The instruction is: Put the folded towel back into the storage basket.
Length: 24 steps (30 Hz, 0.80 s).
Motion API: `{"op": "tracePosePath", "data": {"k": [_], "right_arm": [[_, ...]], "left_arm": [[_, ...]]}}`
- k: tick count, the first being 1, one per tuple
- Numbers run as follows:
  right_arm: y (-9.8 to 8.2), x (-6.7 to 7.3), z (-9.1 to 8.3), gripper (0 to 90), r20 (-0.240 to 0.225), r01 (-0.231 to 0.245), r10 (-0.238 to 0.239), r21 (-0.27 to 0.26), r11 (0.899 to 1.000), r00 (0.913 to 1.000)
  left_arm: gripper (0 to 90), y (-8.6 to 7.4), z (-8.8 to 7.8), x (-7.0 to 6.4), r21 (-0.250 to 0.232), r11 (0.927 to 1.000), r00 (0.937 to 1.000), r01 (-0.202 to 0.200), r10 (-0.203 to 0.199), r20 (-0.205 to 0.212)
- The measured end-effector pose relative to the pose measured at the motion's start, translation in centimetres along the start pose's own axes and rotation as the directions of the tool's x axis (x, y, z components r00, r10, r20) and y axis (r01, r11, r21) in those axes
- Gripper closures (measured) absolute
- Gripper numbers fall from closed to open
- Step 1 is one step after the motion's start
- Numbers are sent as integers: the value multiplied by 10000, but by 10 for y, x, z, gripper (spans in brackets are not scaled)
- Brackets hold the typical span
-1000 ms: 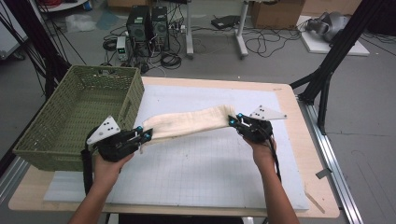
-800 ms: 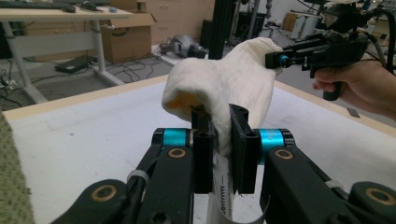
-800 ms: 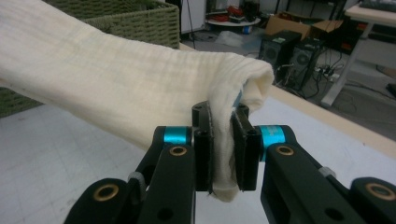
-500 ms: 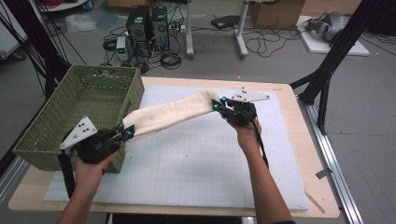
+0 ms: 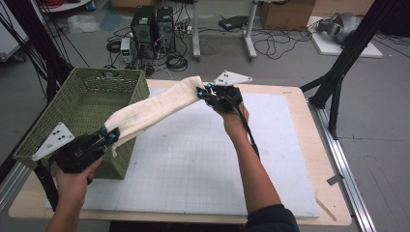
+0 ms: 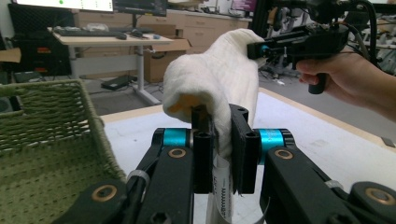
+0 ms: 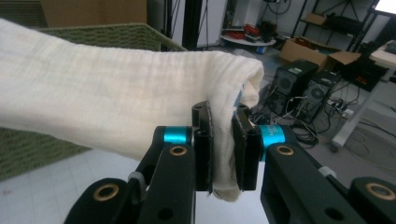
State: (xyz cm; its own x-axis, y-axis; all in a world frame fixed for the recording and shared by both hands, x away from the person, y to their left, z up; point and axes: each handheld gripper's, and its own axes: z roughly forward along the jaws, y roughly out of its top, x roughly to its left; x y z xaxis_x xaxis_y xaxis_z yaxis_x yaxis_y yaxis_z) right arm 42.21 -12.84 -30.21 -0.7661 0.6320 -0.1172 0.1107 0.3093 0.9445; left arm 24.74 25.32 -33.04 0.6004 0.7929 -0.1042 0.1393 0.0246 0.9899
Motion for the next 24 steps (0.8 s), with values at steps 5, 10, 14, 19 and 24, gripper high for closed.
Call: {"op": "tracePosePath", "data": {"k": [5, 10, 14, 19, 24], "right_arm": [[18, 2, 18, 807, -62, 197, -197, -5, 9998, 9998], [38, 8, 42, 807, -214, 259, -260, -68, 9996, 9994], [46, 14, 58, 808, -312, 316, -320, -122, 9994, 9990], [57, 20, 75, 808, -422, 282, -284, -53, 9996, 9987], [77, 33, 99, 808, -538, 414, -428, -271, 9988, 9976]], "left_arm": [[810, 1, -9, 4, -90, 10000, 9996, -31, 28, -297], [811, 2, -21, 11, -216, 9998, 9982, 29, -42, -591], [811, 2, -29, 14, -275, 9996, 9966, 39, -62, -818], [811, 2, -36, 17, -305, 9995, 9944, 37, -69, -1058], [811, 2, -47, 21, -467, 9988, 9909, 139, -200, -1329]]}}
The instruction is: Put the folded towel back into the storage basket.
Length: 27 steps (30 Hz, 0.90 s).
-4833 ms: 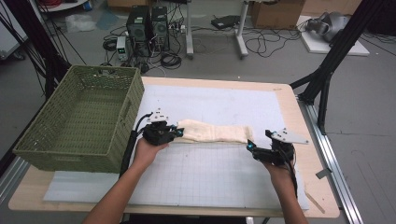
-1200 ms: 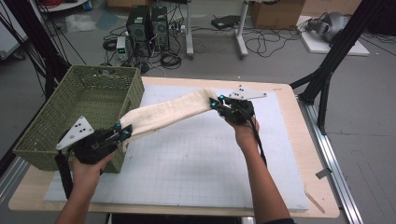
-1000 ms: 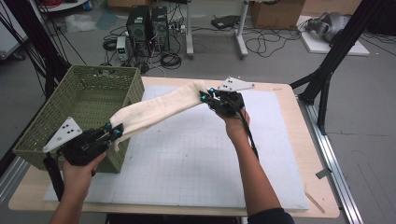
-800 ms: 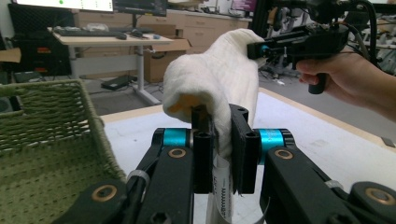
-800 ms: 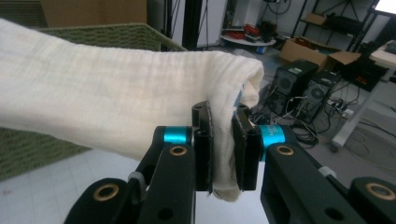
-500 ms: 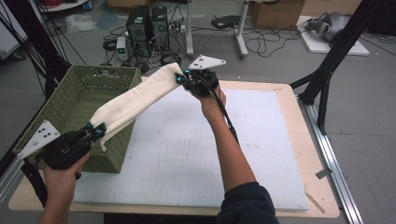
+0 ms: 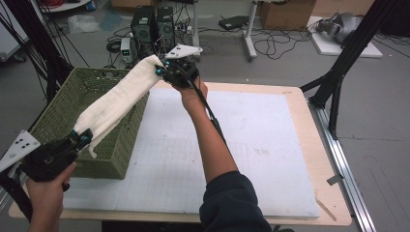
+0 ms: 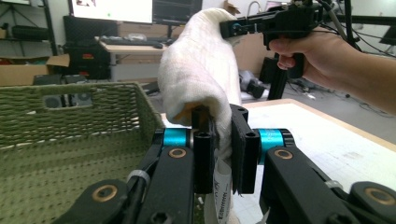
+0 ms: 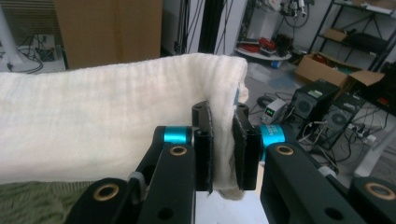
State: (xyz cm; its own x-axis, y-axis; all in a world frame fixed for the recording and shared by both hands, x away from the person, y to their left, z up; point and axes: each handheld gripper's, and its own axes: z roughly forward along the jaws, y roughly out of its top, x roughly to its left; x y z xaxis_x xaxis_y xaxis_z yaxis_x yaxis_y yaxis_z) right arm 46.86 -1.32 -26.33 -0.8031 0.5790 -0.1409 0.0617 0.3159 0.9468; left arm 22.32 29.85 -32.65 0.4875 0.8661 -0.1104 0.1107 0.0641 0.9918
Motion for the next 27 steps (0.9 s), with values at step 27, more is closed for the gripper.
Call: {"op": "tracePosePath", "data": {"k": [27], "right_arm": [[40, 47, 119, 808, -493, 542, -502, 817, 9952, 9975]], "left_arm": [[809, -7, -29, 26, 91, 9997, 9867, 216, -199, -1610]]}}
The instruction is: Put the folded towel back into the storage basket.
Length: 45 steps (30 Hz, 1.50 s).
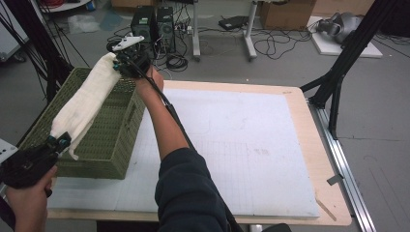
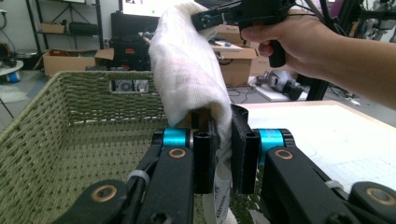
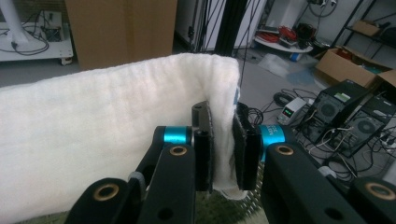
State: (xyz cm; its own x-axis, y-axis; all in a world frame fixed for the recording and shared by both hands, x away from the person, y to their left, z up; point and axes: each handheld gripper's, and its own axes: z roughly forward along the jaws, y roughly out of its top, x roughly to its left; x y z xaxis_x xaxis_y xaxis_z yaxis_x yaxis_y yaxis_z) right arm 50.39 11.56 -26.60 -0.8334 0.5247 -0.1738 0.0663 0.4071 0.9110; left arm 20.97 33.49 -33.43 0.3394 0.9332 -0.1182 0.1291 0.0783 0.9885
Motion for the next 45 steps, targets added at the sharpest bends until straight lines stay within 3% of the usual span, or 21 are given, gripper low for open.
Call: {"op": "tracePosePath", "data": {"k": [8, 9, 10, 11, 12, 13, 15, 18, 22, 25, 31, 36, 41, 45], "right_arm": [[4, 9, 31, 808, -75, -31, 32, 222, 9997, 10000], [4, 10, 35, 808, -80, -49, 51, 268, 9996, 10000], [3, 12, 44, 801, -9, -72, 72, 290, 9996, 10000], [3, 12, 44, 801, -9, -72, 72, 290, 9996, 10000], [-3, 13, 53, 653, 309, -297, 287, 328, 9990, 9991], [-6, 14, 56, 520, 390, -432, 419, 339, 9985, 9984], [-14, 13, 61, 370, 451, -752, 728, 538, 9957, 9963], [-22, 12, 61, 343, 295, -1117, 1104, 497, 9925, 9935], [-34, 11, 53, 319, -21, -1211, 1214, 598, 9908, 9926], [-42, 13, 36, 298, -570, -1236, 1254, 338, 9918, 9905], [-51, 11, 16, 236, -930, -1253, 1286, 408, 9913, 9873], [-55, 6, -8, 186, -1457, -1590, 1620, 323, 9867, 9760], [-56, 5, -23, 182, -1453, -1366, 1397, 316, 9901, 9795], [-54, 6, -36, 171, -1500, -1198, 1246, 401, 9920, 9808]], "left_arm": [[803, -2, 1, 5, 74, 9999, 9997, 149, -148, -170], [792, -3, 1, 6, 106, 9998, 9995, 178, -175, -249], [709, -4, 2, 8, 152, 9997, 9992, 212, -207, -349], [709, -5, 2, 10, 137, 9993, 9982, 339, -331, -508], [492, -6, 2, 14, 32, 9983, 9953, 586, -582, -769], [416, -7, 0, 19, -259, 9947, 9892, 995, -1017, -1052], [375, -7, -2, 22, -336, 9927, 9872, 1158, -1188, -1060], [335, -6, -6, 27, -492, 9896, 9838, 1353, -1400, -1122], [308, -4, -7, 26, -520, 9908, 9873, 1250, -1294, -920], [157, -2, -4, 22, -201, 9923, 9883, 1226, -1239, -885], [152, -1, 0, 14, -206, 9899, 9883, 1405, -1415, -572], [152, 0, 3, 8, -138, 9934, 9931, 1141, -1145, -271], [153, -1, 8, 1, -97, 9966, 9966, 817, -817, 61], [153, 0, 11, -2, 231, 9943, 9931, 1038, -1049, 523]]}}
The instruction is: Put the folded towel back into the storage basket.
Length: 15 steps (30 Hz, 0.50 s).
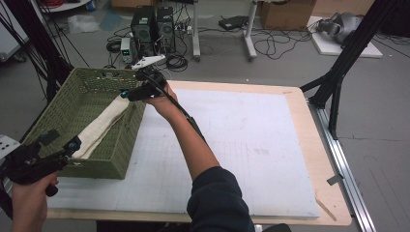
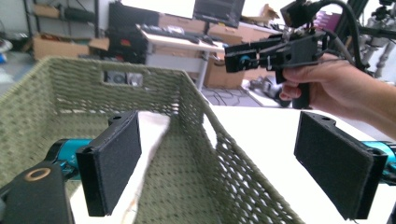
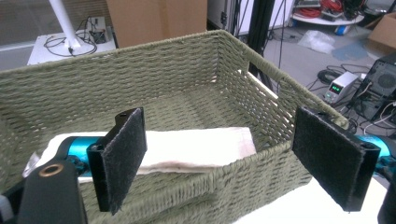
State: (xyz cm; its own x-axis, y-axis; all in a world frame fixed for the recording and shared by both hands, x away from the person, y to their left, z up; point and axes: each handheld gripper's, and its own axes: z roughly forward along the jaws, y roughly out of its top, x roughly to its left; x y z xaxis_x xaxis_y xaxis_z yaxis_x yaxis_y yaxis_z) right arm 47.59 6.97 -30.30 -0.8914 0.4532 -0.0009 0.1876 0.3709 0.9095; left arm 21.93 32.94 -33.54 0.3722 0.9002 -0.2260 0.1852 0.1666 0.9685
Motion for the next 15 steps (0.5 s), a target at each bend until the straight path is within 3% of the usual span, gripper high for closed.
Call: {"op": "tracePosePath", "data": {"k": [15], "right_arm": [[-7, -6, -63, 171, 467, 539, -534, -100, 9985, 9975]], "left_arm": [[154, -1, 15, -14, -107, 9999, 9942, -8, 19, 1071]]}}
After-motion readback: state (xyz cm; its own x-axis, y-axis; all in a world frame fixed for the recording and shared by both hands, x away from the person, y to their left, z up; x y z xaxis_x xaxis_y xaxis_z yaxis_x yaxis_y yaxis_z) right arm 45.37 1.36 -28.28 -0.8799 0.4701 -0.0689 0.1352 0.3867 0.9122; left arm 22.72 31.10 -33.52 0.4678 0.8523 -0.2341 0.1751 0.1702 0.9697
